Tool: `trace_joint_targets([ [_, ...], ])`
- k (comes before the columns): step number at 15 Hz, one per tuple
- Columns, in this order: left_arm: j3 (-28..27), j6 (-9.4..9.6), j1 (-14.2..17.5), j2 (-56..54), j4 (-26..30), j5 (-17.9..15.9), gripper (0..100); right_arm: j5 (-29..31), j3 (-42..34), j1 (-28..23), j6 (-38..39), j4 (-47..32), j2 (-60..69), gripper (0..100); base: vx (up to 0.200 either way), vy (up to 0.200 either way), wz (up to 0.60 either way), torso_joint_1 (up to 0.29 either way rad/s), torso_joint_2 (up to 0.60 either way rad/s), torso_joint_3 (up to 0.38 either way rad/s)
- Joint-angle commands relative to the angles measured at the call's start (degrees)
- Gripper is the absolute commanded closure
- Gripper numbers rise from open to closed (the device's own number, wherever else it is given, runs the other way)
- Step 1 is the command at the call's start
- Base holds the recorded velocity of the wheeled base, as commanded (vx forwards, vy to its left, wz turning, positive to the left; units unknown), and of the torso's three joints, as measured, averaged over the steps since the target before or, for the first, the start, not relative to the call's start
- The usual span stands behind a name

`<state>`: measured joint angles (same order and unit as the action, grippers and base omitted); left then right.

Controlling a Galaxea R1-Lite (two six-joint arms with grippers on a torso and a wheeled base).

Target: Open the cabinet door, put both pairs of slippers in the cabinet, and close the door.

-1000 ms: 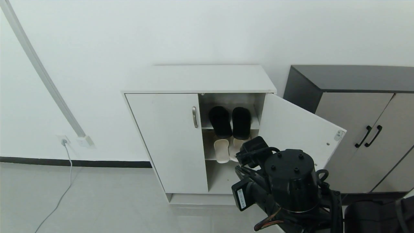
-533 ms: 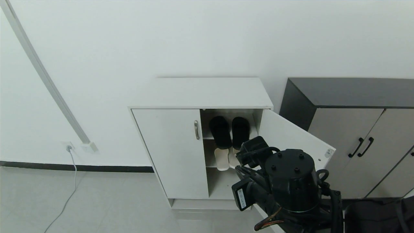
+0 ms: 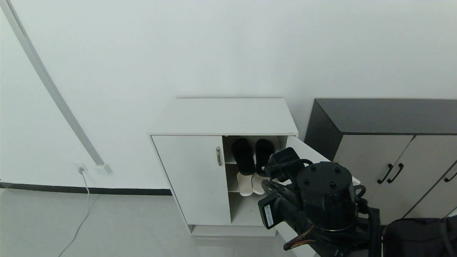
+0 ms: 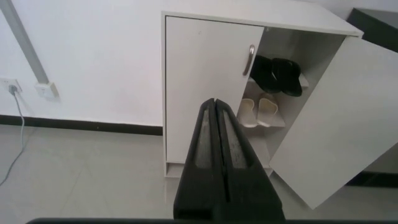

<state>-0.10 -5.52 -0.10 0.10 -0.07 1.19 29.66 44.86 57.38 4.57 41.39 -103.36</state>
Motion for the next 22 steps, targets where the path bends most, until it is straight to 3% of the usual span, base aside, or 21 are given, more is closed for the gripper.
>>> trace_joint_targets([
  [1, 0.01, -0.01, 0.01, 0.08, 0.07, -0.05, 100, 0.05, -0.04, 0.01, -0.09, 0.01, 0.27, 100, 0.0, 0.0, 0.0, 0.188, -0.4, -0.217],
  [5, 0.01, -0.01, 0.01, 0.08, -0.01, 0.04, 100, 0.22, -0.92, -0.25, -2.11, 0.01, -0.08, 100, 0.0, 0.0, 0.0, 0.099, -0.22, -0.12],
  [13, 0.01, -0.01, 0.01, 0.08, -0.01, 0.04, 100, 0.4, -1.62, -0.43, -3.52, 1.15, -0.43, 100, 0.0, 0.0, -0.6, 0.009, 0.0, -0.004],
  [19, 0.01, -0.01, 0.01, 0.08, -0.01, 0.04, 100, 0.31, -1.62, -1.66, -3.96, 5.02, -2.72, 100, 0.0, 0.0, 0.0, 0.0, 0.0, 0.0],
  [22, 0.01, -0.1, 0.01, 0.08, -0.01, 0.04, 100, 0.31, -1.53, -2.36, -3.96, 5.11, -3.07, 100, -0.2, 0.0, 0.0, 0.01, 0.01, -0.004],
])
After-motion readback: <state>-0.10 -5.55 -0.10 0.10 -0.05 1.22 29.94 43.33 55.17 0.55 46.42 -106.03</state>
